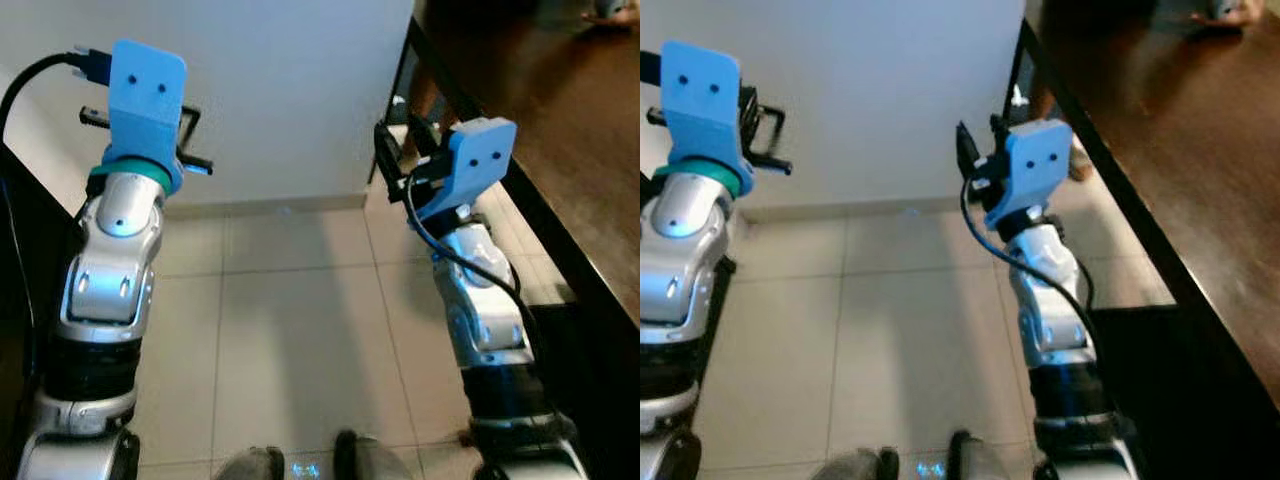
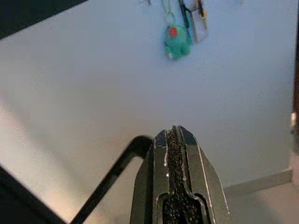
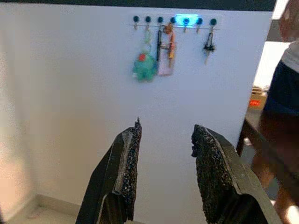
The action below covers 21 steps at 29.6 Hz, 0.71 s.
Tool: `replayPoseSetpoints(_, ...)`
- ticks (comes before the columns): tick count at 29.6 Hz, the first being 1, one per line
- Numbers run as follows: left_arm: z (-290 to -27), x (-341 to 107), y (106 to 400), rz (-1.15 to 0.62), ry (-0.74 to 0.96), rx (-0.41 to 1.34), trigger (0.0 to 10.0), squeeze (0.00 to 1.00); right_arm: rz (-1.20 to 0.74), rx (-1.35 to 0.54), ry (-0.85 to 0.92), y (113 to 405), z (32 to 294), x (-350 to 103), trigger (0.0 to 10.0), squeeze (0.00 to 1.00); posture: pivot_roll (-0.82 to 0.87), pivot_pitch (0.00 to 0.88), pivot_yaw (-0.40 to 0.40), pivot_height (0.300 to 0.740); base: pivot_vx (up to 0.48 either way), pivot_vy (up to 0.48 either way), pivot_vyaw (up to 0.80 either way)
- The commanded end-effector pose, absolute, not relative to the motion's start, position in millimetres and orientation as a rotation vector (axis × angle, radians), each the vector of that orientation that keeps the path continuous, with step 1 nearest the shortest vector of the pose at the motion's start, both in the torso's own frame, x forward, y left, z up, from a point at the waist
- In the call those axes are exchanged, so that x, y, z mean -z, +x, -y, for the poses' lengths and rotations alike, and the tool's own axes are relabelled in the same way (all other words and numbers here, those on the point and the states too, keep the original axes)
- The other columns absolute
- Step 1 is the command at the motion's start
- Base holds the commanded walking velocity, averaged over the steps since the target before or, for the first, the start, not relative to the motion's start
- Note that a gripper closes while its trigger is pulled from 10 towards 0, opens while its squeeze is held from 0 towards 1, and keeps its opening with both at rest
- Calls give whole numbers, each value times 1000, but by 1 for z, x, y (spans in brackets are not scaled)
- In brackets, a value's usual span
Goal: Hang keys on a hook
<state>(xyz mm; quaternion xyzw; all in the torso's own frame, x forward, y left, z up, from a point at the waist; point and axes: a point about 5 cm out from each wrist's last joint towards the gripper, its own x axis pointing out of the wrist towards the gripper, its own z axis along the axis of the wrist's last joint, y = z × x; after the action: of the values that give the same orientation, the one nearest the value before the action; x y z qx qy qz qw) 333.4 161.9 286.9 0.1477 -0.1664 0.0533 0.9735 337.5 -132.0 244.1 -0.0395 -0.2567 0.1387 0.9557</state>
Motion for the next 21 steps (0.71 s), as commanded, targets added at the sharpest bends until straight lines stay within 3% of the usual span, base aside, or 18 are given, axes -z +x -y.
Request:
replayPoseSetpoints(1, -171, -285, 332, 329, 308, -136, 10000, 0, 504, -283, -60, 338, 129, -240, 10000, 0, 79, 127, 103, 740, 480, 0, 0)
replayPoseSetpoints(5, -170, -285, 332, 328, 309, -135, 10000, 0, 495, -276, -49, 339, 131, -239, 10000, 0, 79, 129, 104, 740, 480, 0, -375)
replayPoseSetpoints(21, -169, -286, 334, 330, 309, -128, 10000, 0, 494, -256, -43, 341, 135, -240, 10000, 0, 79, 130, 106, 740, 480, 0, -778)
